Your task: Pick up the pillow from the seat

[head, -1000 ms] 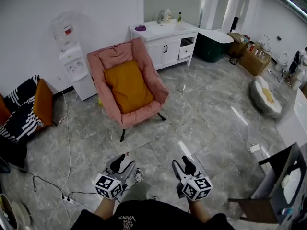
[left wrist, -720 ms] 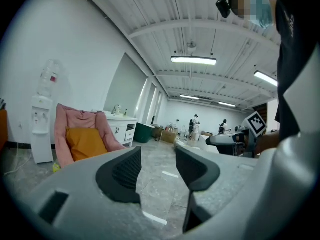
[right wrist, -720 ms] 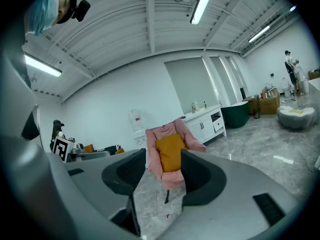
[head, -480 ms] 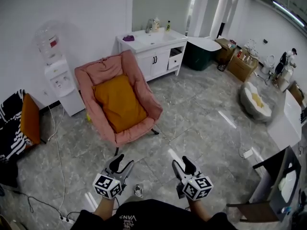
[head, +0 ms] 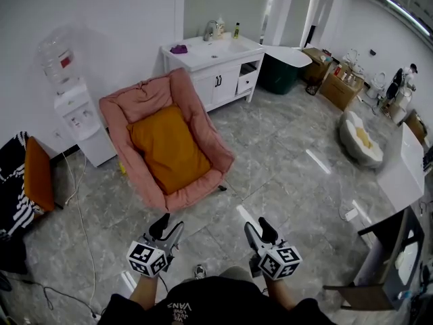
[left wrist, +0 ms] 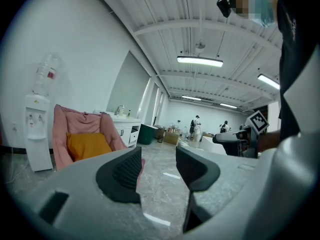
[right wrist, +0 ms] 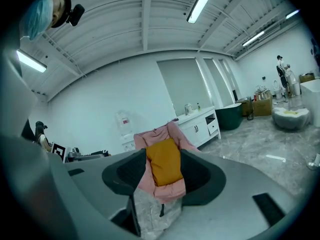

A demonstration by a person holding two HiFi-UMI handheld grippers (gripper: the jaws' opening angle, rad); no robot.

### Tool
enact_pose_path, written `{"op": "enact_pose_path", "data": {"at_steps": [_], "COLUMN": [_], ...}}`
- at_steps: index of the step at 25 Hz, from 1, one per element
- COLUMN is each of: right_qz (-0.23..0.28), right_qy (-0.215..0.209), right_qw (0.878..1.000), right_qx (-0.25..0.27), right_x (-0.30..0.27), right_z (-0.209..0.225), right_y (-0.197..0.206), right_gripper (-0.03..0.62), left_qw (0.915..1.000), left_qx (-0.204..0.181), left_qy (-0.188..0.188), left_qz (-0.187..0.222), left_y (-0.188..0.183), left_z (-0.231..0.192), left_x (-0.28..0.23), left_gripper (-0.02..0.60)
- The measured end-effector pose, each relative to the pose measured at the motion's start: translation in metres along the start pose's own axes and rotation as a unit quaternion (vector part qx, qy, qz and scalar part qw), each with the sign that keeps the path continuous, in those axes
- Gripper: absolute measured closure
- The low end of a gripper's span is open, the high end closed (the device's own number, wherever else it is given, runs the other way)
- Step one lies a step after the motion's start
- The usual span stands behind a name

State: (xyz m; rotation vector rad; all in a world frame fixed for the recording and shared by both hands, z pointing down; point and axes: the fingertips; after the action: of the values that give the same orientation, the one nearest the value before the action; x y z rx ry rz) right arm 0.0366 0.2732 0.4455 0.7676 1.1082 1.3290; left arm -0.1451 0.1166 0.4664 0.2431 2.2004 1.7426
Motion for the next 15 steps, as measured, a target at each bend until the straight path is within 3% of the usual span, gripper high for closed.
{"op": "enact_pose_path", "data": {"at_steps": [8, 15], "right_qz": [0.0, -0.018], "right_qy": [-0.002, -0.04], "right_qw": [1.0, 0.999], "right_qx": [-0.005, -0.004], "right_x": [-0.048, -0.101], "right_z": [0.034, 0.091], "right_y": [-0.018, -0.038], "right_gripper": [0.395, 0.395], "left_qw": [0.9995, 0.9975], "left_qx": [0.014, 0.019], "left_qy": [-0.022, -0.066], "left_qz": [-0.018, -0.014], "left_y": [0.006, -0.005], "left_z": [-0.027, -0.039], "left_x": [-0.031, -0.099], "left_gripper": [0.371, 0.371]}}
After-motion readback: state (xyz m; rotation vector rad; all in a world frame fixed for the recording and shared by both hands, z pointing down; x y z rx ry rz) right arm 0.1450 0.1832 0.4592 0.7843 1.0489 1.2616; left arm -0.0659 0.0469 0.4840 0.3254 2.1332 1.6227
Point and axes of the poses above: the fingertips, and each gripper's own axes: x backward along the fingers, z to its right, y out of its underside, and after that the axes turned 5 degrees about -y, right-handed
